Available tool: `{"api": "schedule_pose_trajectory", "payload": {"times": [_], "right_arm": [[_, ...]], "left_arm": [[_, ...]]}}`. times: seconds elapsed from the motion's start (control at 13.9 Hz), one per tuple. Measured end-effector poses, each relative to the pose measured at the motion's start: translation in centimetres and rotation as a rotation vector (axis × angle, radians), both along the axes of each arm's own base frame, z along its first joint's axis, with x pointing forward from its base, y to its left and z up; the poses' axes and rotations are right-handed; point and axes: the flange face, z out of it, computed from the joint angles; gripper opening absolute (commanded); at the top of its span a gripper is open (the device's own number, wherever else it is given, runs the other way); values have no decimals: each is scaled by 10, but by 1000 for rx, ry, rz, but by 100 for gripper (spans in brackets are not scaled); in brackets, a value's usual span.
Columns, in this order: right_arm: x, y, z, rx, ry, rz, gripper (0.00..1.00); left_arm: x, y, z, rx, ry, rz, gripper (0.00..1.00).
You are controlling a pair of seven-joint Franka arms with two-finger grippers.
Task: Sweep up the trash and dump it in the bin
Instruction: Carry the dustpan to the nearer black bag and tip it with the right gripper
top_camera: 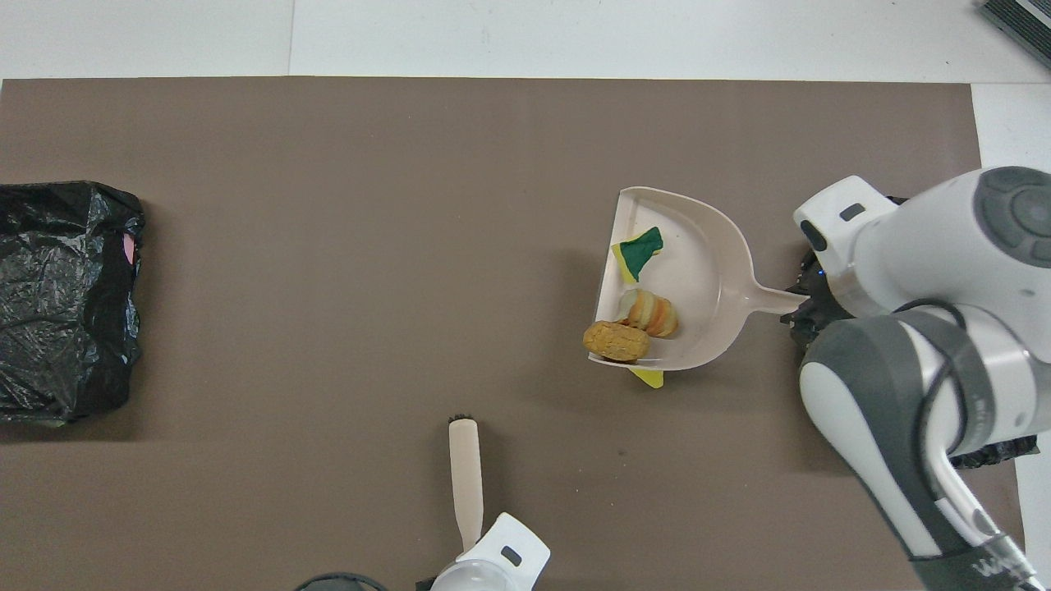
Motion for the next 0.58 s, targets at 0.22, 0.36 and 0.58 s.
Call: {"api": "schedule_pose_trajectory", "payload": {"times": [0.22, 0.36, 0.58], "right_arm": [[4, -65, 20, 17, 8, -30, 0], [3, -115, 27, 22, -2, -50, 0], [-5, -188, 31, 0, -3, -46, 0]], "left_arm": [[-11, 0, -14, -10, 24, 2, 0], [-13, 3, -18, -25, 47, -8, 0], [-14, 4, -20, -42, 62, -37, 0]]}}
